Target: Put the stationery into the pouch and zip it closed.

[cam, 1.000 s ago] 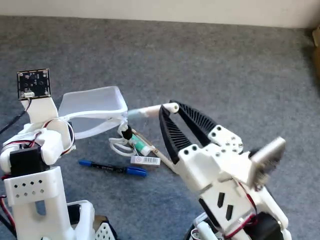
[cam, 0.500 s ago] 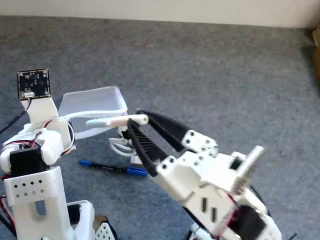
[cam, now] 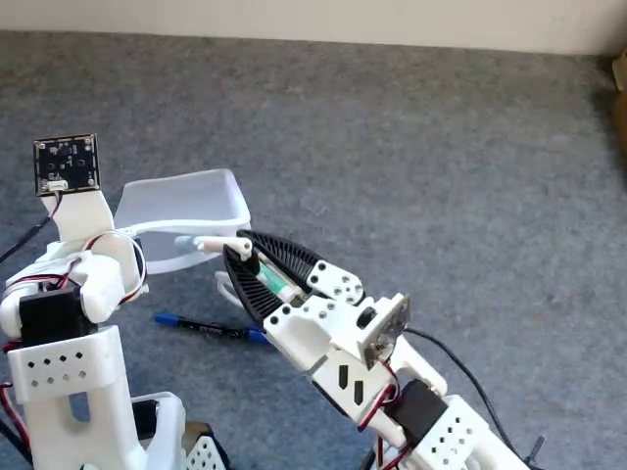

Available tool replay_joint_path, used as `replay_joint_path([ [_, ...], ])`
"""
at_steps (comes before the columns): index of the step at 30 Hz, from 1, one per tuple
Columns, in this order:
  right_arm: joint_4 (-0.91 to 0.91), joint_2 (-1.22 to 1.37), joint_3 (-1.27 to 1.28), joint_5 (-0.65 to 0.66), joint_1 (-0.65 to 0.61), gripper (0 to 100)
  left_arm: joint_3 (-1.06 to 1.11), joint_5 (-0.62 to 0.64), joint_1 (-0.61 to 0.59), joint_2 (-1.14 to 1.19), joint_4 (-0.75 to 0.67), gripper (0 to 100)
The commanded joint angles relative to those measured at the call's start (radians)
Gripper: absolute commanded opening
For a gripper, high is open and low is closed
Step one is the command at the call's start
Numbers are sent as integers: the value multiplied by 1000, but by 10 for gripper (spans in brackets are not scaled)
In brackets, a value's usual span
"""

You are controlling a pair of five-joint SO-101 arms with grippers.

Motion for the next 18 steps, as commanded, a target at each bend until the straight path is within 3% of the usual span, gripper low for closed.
replay_joint_path([
  [1,-27,-13,-7,21,-8,5,-25,11,22,19,-20,7],
  [6,-13,-13,-7,21,-10,20,-24,11,22,19,-18,7],
  [12,120,-18,-16,18,-12,200,-13,11,22,19,-23,7],
  [18,124,-21,-16,18,-19,206,-2,9,22,19,-31,7],
])
